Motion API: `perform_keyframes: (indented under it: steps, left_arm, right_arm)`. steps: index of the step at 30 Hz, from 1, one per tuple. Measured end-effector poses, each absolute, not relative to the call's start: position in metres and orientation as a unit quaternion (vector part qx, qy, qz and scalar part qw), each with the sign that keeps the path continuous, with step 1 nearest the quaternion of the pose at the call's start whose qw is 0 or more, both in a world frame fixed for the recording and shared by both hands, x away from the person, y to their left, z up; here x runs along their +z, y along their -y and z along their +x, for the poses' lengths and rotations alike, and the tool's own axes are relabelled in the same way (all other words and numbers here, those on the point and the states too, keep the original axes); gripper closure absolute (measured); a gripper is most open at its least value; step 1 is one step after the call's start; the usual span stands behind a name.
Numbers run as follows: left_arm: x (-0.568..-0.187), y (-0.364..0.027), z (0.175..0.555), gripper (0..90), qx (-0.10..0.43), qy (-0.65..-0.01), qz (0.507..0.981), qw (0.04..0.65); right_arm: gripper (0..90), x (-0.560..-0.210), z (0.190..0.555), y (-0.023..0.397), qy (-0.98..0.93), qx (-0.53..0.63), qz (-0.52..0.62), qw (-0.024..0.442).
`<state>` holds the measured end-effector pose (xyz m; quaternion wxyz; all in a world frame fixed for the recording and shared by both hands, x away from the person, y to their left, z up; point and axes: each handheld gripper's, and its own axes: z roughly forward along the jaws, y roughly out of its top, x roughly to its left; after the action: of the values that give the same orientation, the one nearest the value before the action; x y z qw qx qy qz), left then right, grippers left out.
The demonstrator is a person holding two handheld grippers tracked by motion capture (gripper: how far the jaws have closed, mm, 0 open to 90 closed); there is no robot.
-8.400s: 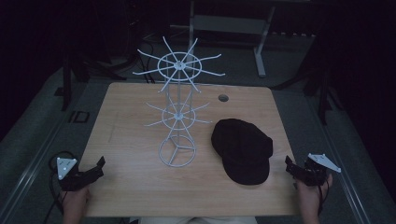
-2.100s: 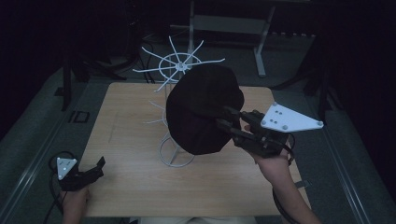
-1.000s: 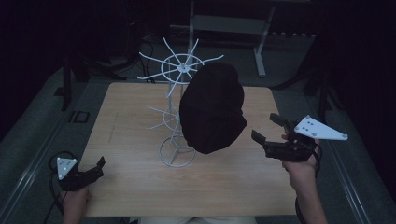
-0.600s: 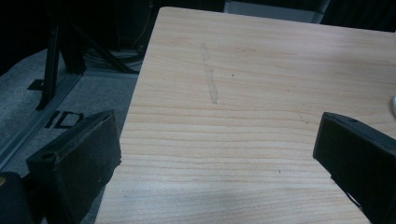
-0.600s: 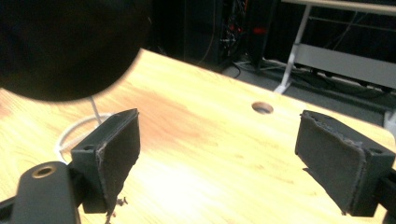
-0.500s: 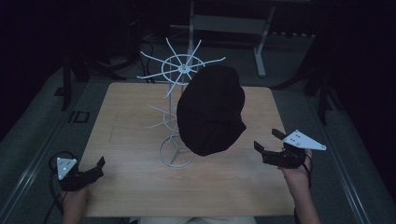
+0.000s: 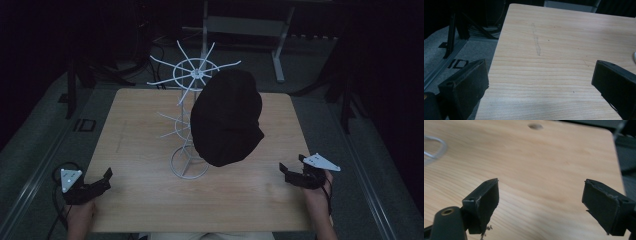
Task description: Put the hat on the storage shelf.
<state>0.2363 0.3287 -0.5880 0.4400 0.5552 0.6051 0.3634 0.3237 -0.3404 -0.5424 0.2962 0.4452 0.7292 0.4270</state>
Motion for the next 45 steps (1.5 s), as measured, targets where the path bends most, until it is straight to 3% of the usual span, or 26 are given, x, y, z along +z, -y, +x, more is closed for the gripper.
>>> perform_keyframes:
  steps: [18, 28, 45]
  left_arm:
    - [-0.588, -0.329, 0.236, 1.4, 0.364, -0.605, 0.555, 0.440]
    - [-0.588, -0.329, 0.236, 1.4, 0.363, -0.604, 0.556, 0.440]
    - [-0.588, -0.329, 0.236, 1.4, 0.363, -0.604, 0.557, 0.441]
  right_arm:
    - [13.9, -0.567, 0.308, 0.384, -0.692, 0.390, 0.508, 0.333]
    - [13.9, -0.569, 0.303, 0.394, -0.667, 0.382, 0.527, 0.362]
    - [14.2, -0.572, 0.305, 0.399, -0.652, 0.374, 0.548, 0.367]
